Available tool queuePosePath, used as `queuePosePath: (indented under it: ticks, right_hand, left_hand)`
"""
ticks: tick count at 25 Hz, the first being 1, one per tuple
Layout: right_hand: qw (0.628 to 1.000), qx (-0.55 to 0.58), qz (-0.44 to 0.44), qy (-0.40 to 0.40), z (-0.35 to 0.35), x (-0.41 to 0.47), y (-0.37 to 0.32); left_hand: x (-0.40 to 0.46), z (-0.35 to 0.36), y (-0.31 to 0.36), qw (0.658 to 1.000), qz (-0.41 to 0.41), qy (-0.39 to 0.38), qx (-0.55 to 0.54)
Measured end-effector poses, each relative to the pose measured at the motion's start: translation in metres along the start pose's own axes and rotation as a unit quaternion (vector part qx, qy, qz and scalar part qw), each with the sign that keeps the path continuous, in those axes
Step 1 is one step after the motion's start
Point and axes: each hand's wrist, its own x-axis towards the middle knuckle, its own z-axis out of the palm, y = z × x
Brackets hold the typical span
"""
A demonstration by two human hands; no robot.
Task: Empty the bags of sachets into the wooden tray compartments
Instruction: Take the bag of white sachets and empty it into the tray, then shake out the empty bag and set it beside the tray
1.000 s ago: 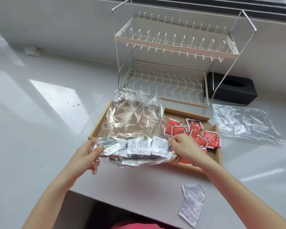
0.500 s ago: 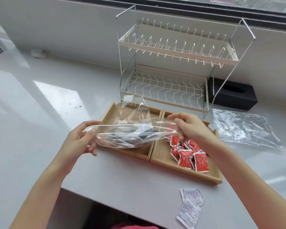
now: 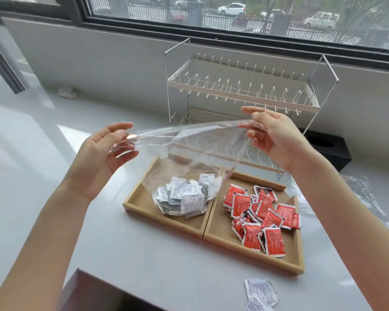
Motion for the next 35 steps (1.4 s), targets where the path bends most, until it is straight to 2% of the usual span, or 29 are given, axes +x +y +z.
queuePosePath:
  ticks: [8, 17, 21, 27, 32, 35]
  right_hand:
    - [0.997, 0.021, -0.057, -0.038, -0.006, 0.006, -0.036]
    - [0.992, -0.015, -0.120, -0.035, -0.019, 0.003, -0.047]
    - [0.991, -0.027, -0.124, -0.052, -0.013, 0.007, -0.040]
    - [0.985, -0.097, -0.137, -0.050, -0.015, 0.004, -0.029]
    - [0.980, -0.142, -0.133, -0.033, -0.043, -0.007, -0.013]
    - [0.978, -0.157, -0.137, -0.030, -0.054, -0.022, 0.003]
  left_hand:
    - [0.008, 0.013, 0.038, 0.995, 0.100, -0.020, 0.012]
    - [0.011, 0.022, 0.046, 0.985, 0.153, -0.047, 0.060]
    - [0.010, 0.015, 0.051, 0.983, 0.167, -0.032, 0.071]
    - [0.005, 0.007, 0.040, 0.983, 0.148, -0.030, 0.107]
    - [0.006, 0.014, 0.018, 0.980, 0.121, -0.077, 0.140]
    - [0.005, 0.015, 0.000, 0.977, 0.067, -0.128, 0.158]
